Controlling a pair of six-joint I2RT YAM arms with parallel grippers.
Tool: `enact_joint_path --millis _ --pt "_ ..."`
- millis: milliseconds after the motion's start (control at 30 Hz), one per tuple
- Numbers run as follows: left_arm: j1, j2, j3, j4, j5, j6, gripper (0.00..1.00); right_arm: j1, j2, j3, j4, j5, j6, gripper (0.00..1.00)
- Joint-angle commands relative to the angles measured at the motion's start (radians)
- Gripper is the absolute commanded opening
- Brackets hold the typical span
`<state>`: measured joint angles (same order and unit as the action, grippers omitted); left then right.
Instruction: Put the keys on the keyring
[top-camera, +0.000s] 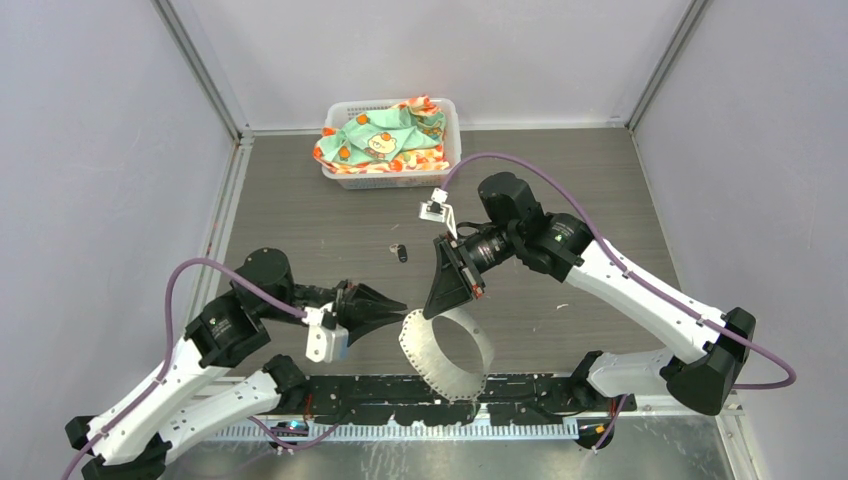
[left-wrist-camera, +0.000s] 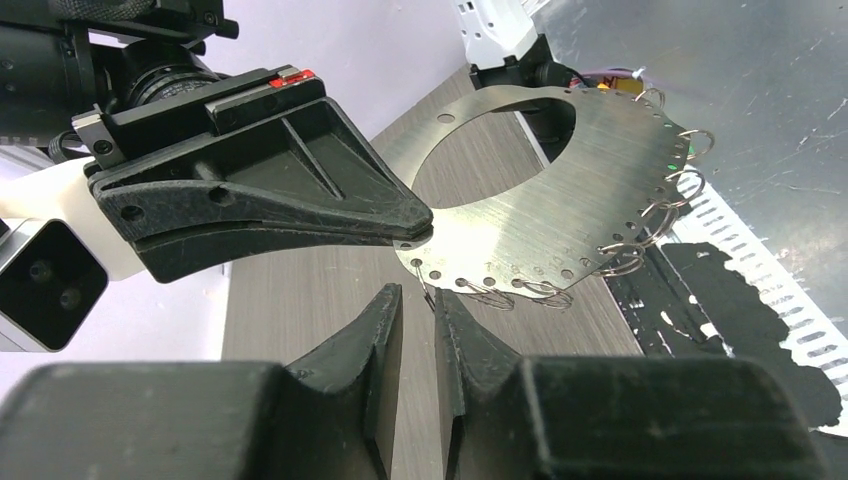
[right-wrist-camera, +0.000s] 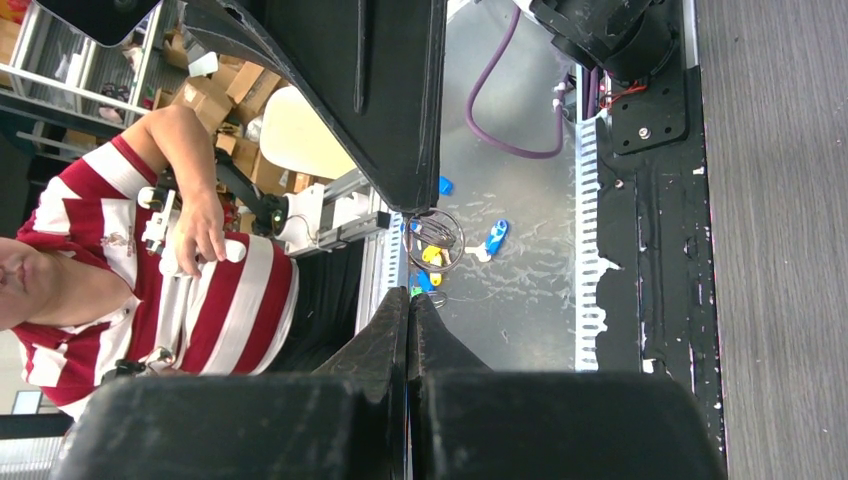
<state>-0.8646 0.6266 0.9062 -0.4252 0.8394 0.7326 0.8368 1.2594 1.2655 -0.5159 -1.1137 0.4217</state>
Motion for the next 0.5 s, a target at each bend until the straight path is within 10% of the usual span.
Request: enact_joint_path --millis 0,467 --pt "-0.002 0.011 0.009 0.003 0.038 -0.032 0.21 0.008 -0.013 0.018 0.04 -0.033 0.02 0.01" --pt "-0.006 0.007 -0.04 0.099 0.016 -0.087 0.25 0.014 -0.014 0.014 0.062 -0.032 0.036 0.01"
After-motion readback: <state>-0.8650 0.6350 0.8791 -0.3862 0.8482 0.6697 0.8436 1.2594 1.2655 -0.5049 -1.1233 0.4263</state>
